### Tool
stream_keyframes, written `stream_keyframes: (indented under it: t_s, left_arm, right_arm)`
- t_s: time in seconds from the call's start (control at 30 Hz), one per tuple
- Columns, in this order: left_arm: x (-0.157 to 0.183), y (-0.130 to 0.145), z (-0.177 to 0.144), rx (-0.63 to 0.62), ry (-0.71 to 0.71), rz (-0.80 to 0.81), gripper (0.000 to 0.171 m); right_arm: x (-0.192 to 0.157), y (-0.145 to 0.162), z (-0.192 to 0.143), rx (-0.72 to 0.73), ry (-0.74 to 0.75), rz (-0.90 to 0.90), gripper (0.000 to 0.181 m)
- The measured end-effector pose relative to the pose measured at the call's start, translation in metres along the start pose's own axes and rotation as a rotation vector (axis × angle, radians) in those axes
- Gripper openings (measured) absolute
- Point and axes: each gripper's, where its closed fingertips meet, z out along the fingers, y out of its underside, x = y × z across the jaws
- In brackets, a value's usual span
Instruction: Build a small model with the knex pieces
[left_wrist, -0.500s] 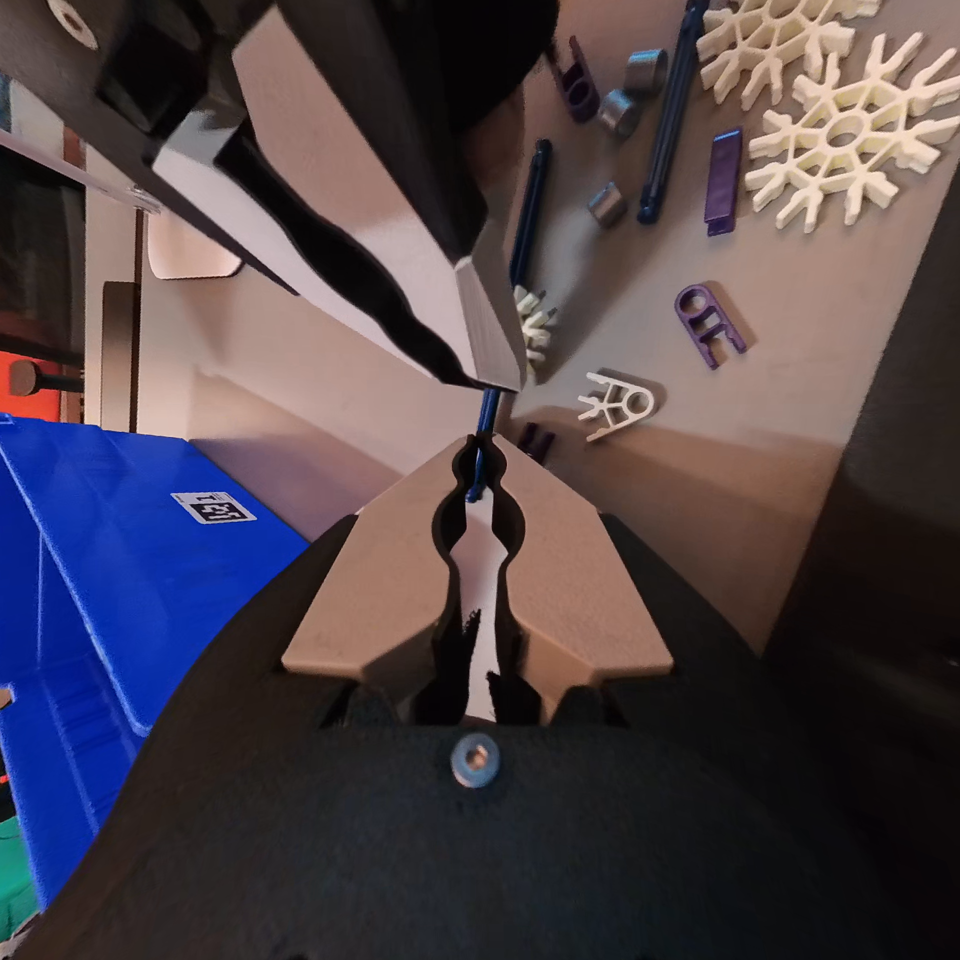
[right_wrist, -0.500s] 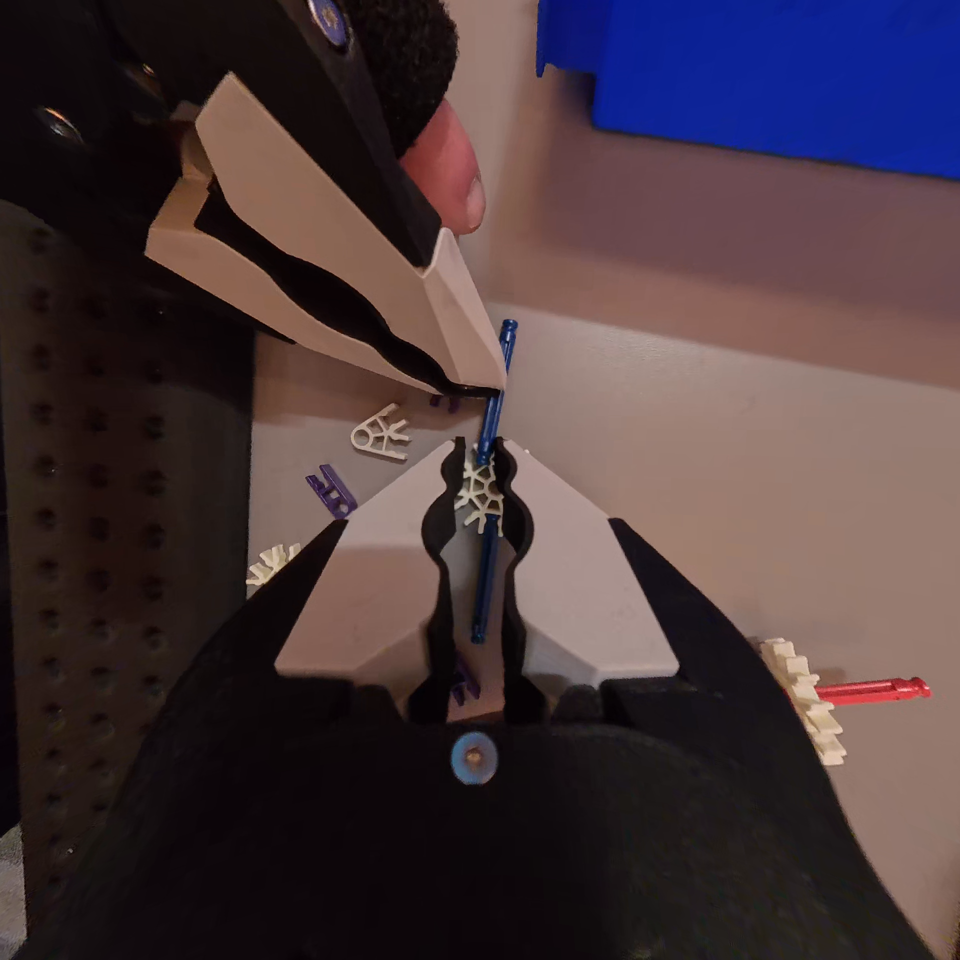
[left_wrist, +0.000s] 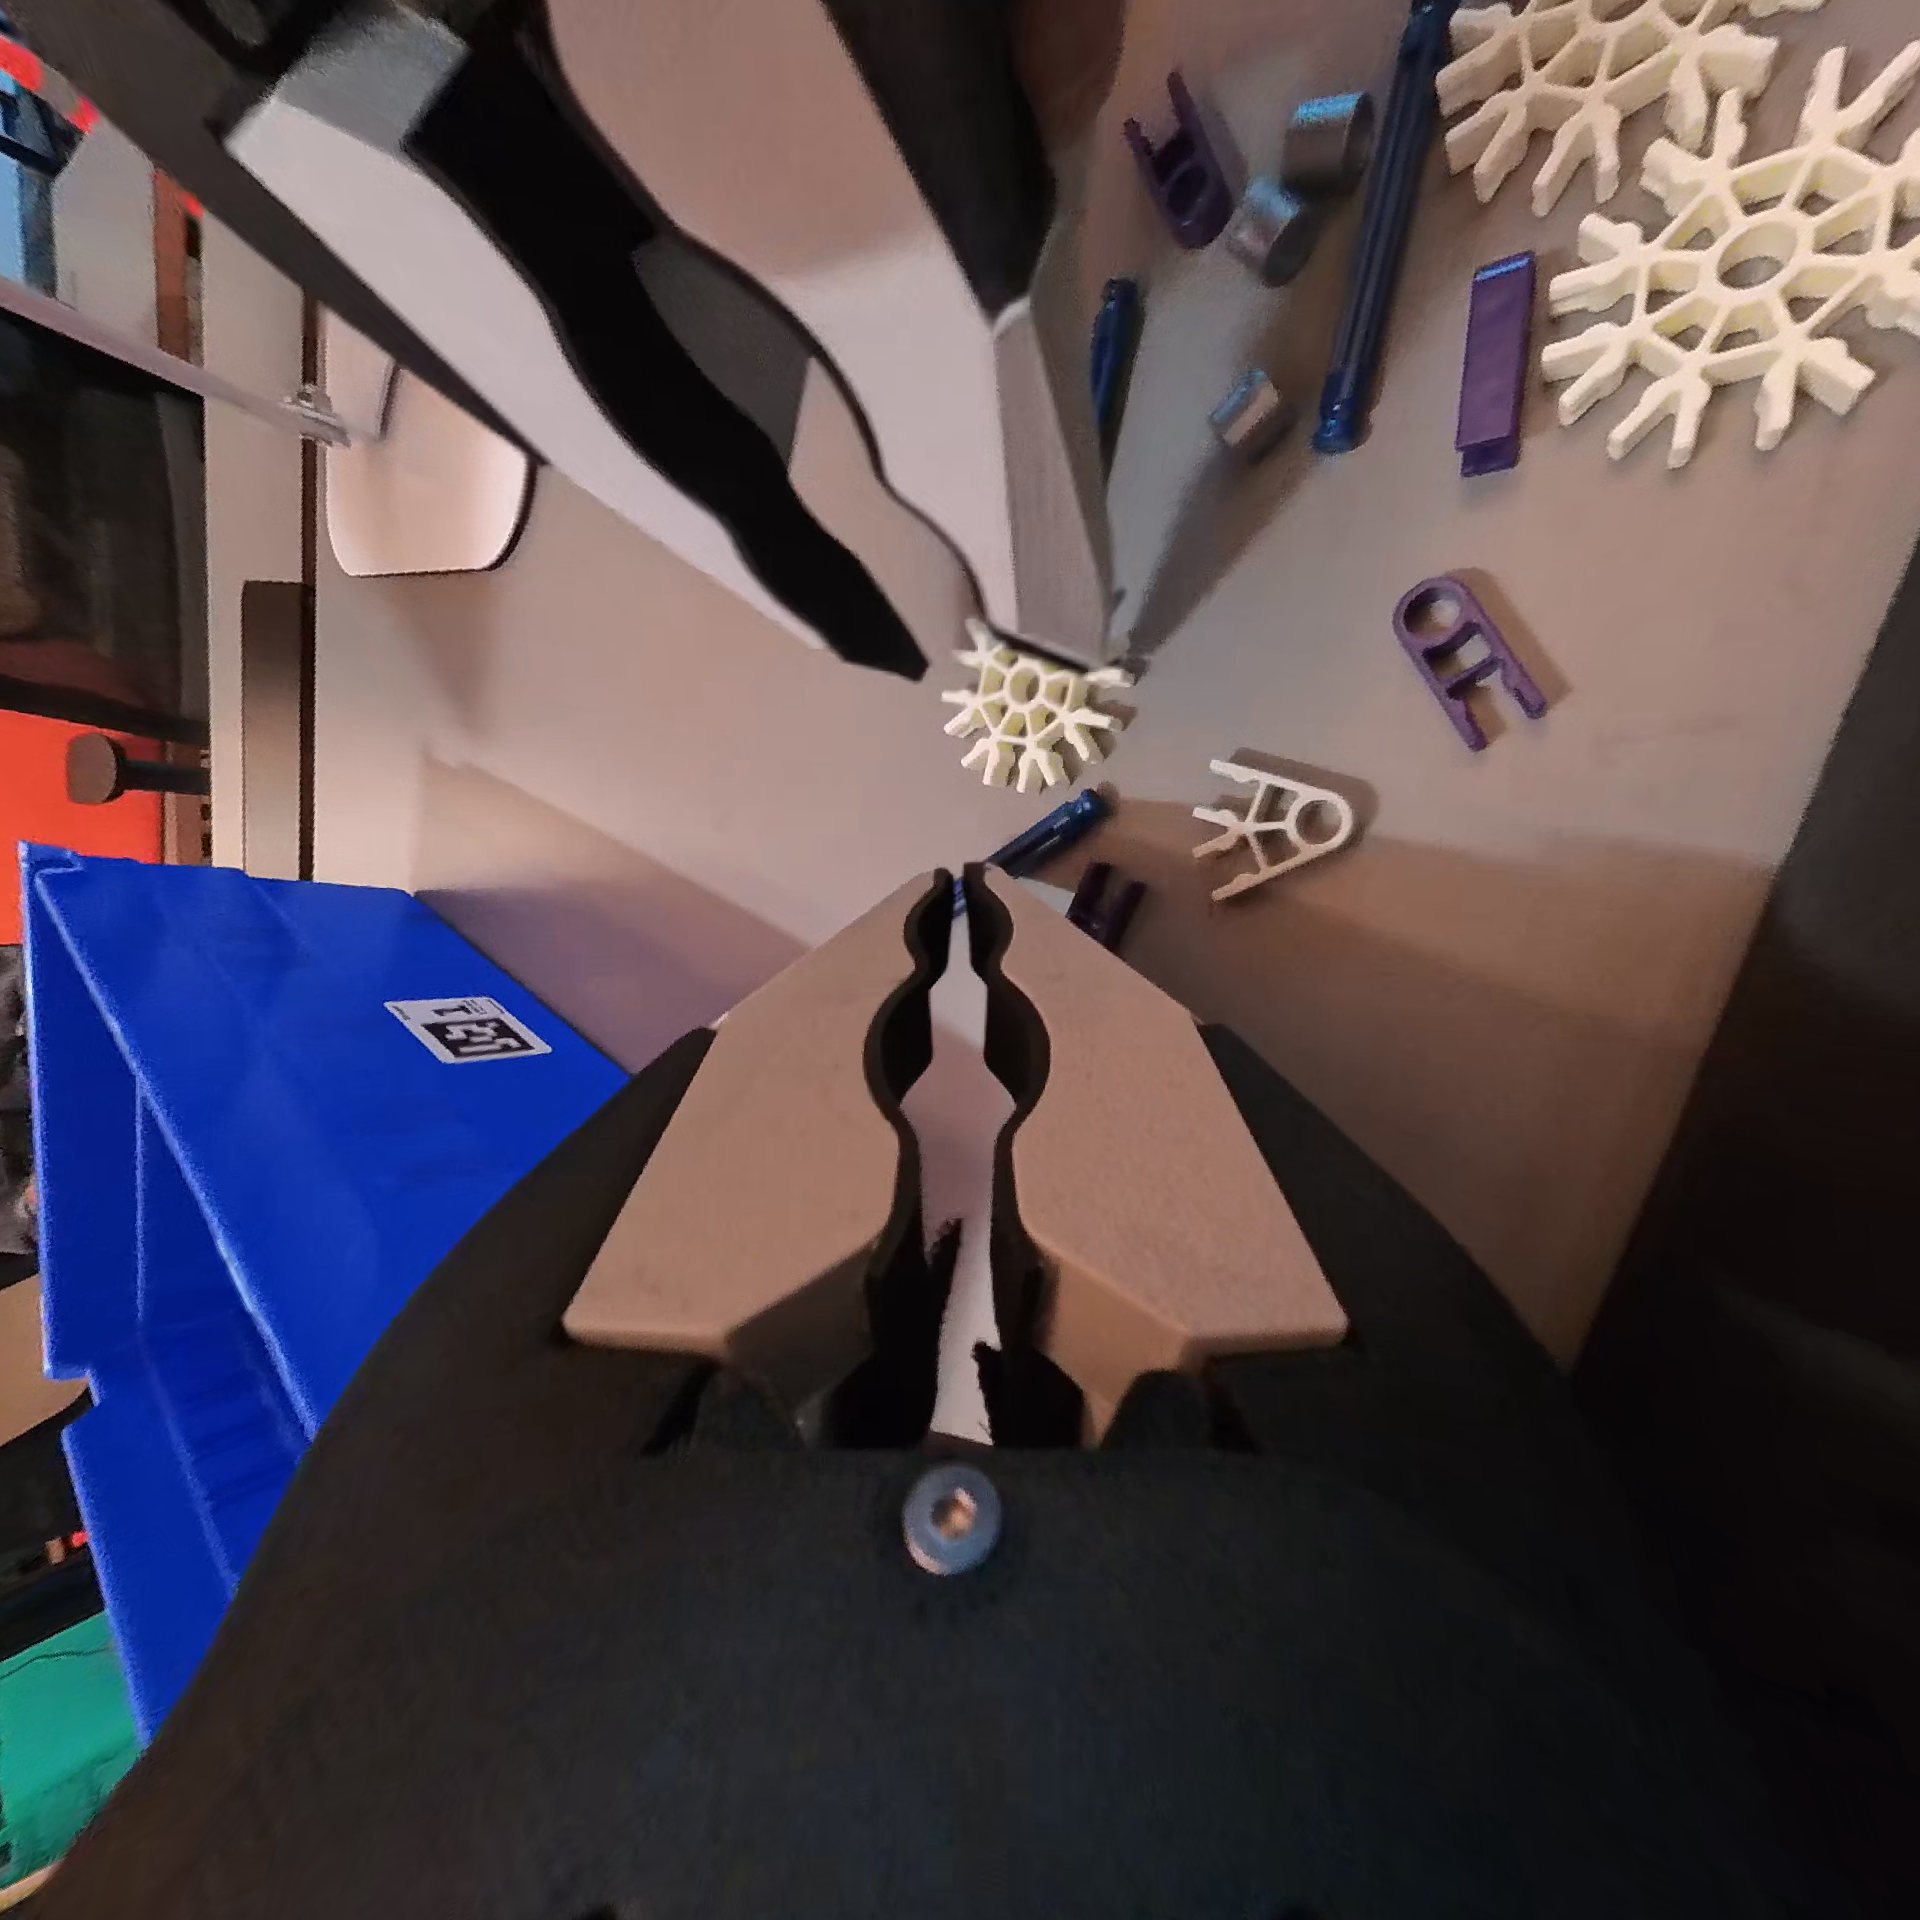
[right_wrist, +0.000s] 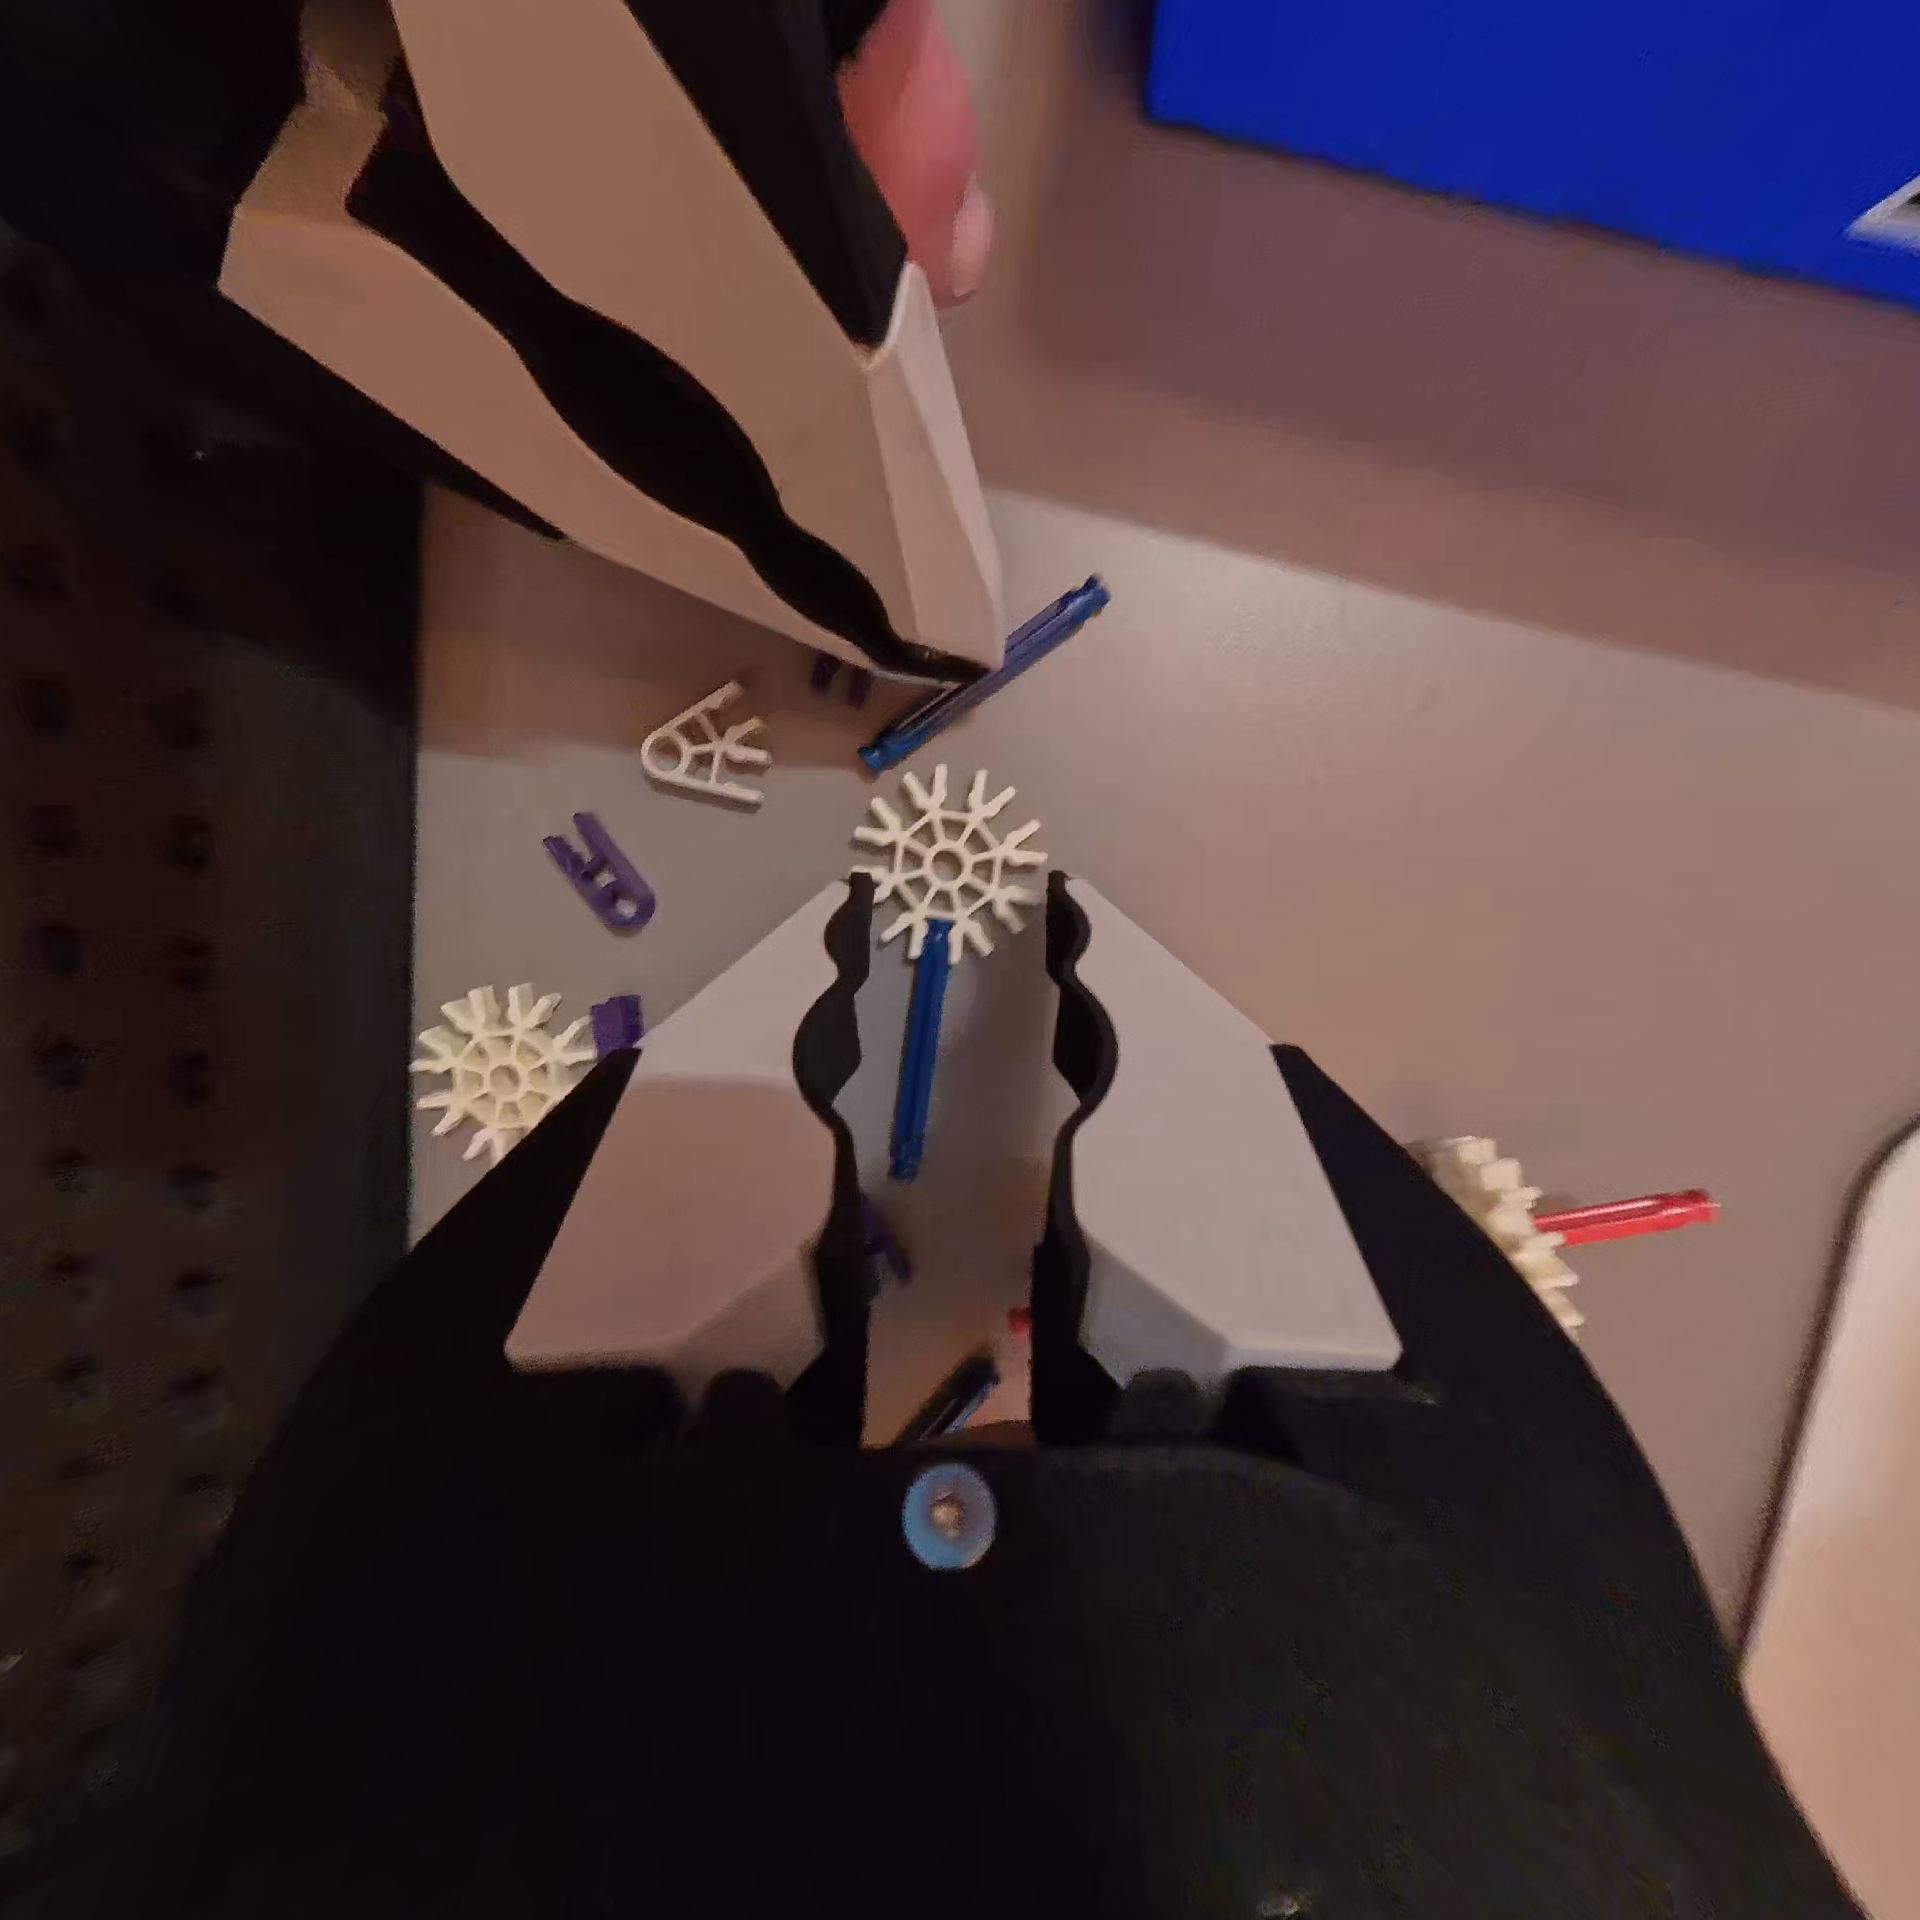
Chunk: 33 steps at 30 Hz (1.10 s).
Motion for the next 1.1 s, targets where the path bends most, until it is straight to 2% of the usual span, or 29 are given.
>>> stream_keyframes:
  t_s: [0.13, 0.17, 0.33, 0.4, 0.67, 0.83, 1.1]
  left_arm:
    - [-0.005, 0.004, -0.006, -0.002, -0.015, -0.041, 0.002]
    - [-0.005, 0.005, -0.009, 0.004, -0.019, -0.054, 0.002]
    - [-0.003, 0.015, -0.016, -0.013, -0.041, -0.084, 0.003]
    - [-0.003, 0.016, -0.017, -0.006, -0.044, -0.093, 0.003]
    - [-0.008, 0.013, -0.018, 0.025, -0.089, -0.103, 0.007]
    - [-0.009, 0.006, -0.015, 0.041, -0.098, -0.094, 0.009]
    - [-0.01, 0.0, -0.006, 0.039, -0.102, -0.085, 0.013]
  right_arm:
    - [0.0, -0.027, -0.001, 0.099, 0.02, 0.015, 0.021]
    - [0.001, -0.029, 0.002, 0.092, 0.019, 0.038, 0.015]
    - [0.003, -0.027, 0.024, 0.042, -0.003, 0.118, 0.012]
    - [0.001, -0.03, 0.026, 0.049, -0.014, 0.122, 0.003]
    - [0.009, -0.038, 0.013, 0.092, -0.041, 0.127, 0.003]
    - [0.012, -0.03, 0.013, 0.098, -0.088, 0.179, 0.003]
    - [0.014, -0.03, 0.012, 0.105, -0.094, 0.159, 0.003]
